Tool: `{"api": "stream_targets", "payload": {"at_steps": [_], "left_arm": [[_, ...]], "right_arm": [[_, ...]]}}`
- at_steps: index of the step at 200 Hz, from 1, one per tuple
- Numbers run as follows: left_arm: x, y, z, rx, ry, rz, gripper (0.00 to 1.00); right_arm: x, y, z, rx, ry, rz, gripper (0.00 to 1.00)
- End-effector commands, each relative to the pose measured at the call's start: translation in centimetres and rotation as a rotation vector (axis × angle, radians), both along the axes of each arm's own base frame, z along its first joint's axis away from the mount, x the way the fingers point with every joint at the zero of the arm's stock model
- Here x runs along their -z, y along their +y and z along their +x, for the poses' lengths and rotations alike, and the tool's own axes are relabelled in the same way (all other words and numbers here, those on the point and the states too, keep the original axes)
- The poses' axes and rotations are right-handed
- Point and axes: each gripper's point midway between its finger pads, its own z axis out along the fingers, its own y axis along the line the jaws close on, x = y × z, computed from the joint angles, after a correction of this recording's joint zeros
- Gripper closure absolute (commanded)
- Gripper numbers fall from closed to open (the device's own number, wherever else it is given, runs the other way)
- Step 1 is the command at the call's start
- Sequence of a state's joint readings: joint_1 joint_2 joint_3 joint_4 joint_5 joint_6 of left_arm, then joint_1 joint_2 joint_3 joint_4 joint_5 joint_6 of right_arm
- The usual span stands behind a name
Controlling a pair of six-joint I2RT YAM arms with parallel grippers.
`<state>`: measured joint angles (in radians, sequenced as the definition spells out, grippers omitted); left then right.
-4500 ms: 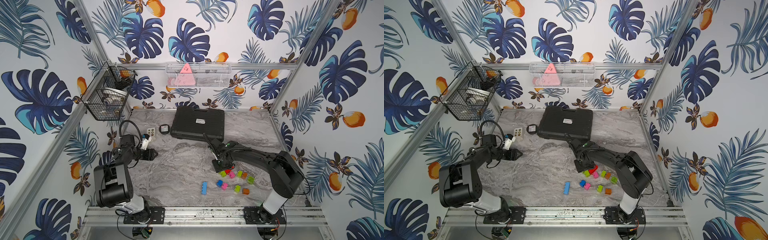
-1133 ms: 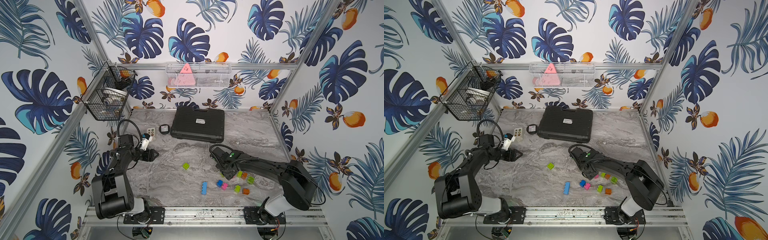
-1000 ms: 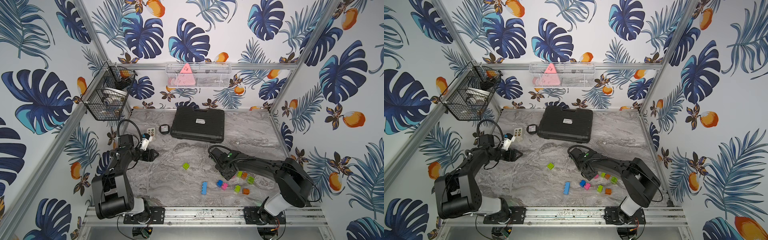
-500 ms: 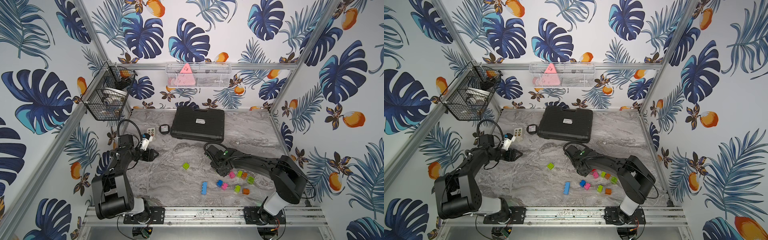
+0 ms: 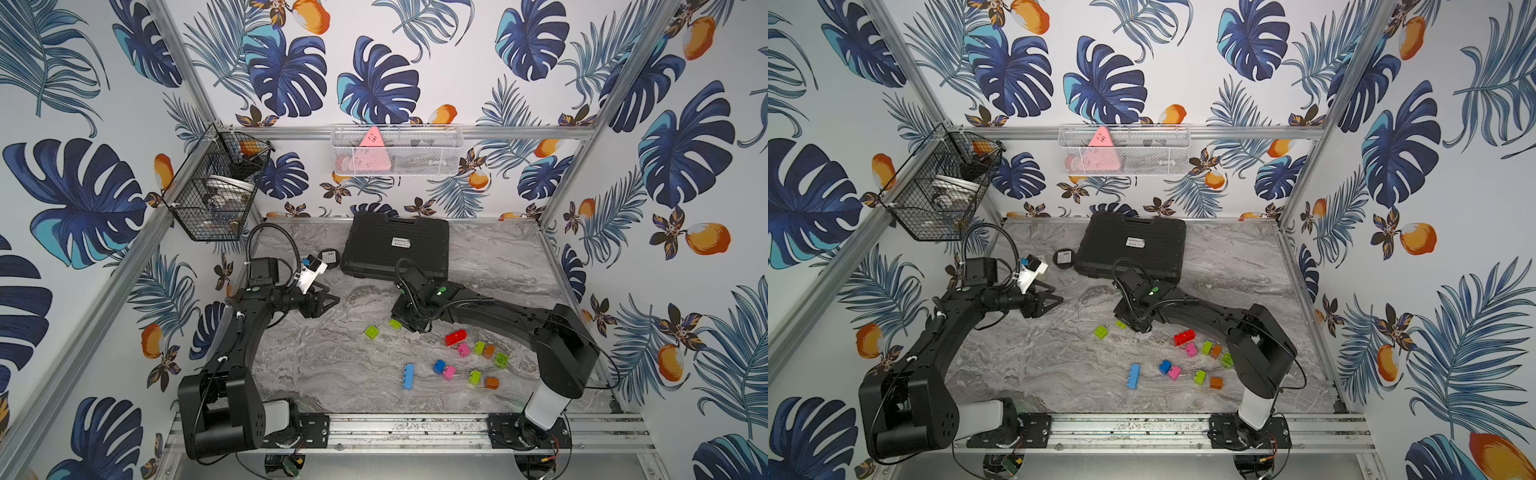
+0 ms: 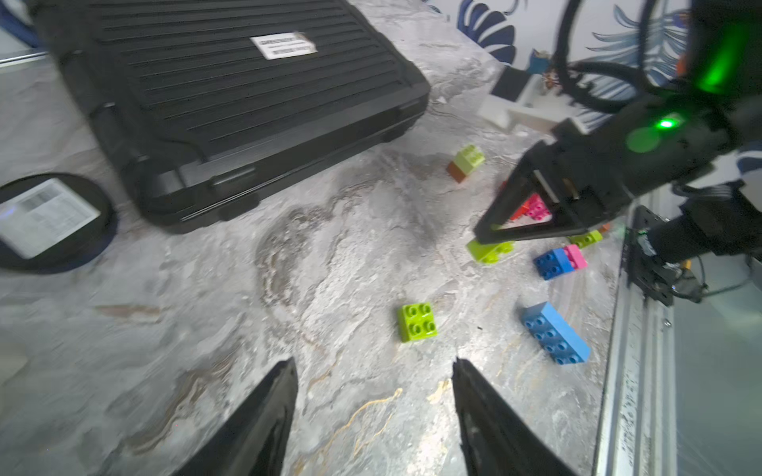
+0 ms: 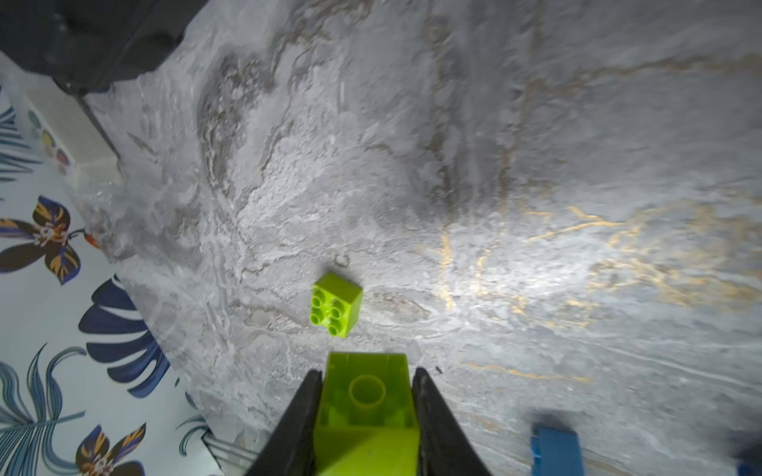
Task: Assemble the letter h with lego
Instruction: Place the lego brick at the center of the board.
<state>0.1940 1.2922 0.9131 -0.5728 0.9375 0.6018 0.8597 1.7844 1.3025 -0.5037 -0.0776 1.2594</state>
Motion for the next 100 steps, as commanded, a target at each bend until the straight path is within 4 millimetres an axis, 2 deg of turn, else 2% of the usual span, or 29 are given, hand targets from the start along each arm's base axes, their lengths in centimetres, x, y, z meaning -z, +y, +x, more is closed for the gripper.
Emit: {"api": "stream_targets", "payload": {"at_steps": [1,28,62,89,92,100], "left_arm": [[0.1,-0.8,-0.5,0.024,0.024,-0.027,0.35],[1.6,-0.2,-0.5,-0.011,0.047,0.018,0.35],[3.0,0.0,-1.0,-0.020,0.078,0.037,0.35],[3.6,0.2,-0.8,-0.033,0.093,0.046,0.35],[3.7,0.2,-0.8,-0.034,0.097,0.045,0.35],[3.8,0.2,-0.8,-0.034,0.100,0.043,0.35]], "right_arm": [[1.1,0.9,-1.6,-0.124,0.100,0.000,0.64],[3.0,0.0,-2.9,-0.235,0.173,-0.115,0.64],[5.0,0.0,-5.3,-0.351,0.295,-0.119,0.64],[6.0,-0.1,-6.0,-0.361,0.359,-0.104,0.64],[6.9,-0.3,-6.0,-0.357,0.381,-0.117,0.64],[7.3,-0.4,-5.9,-0.350,0.388,-0.122,0.63]]}}
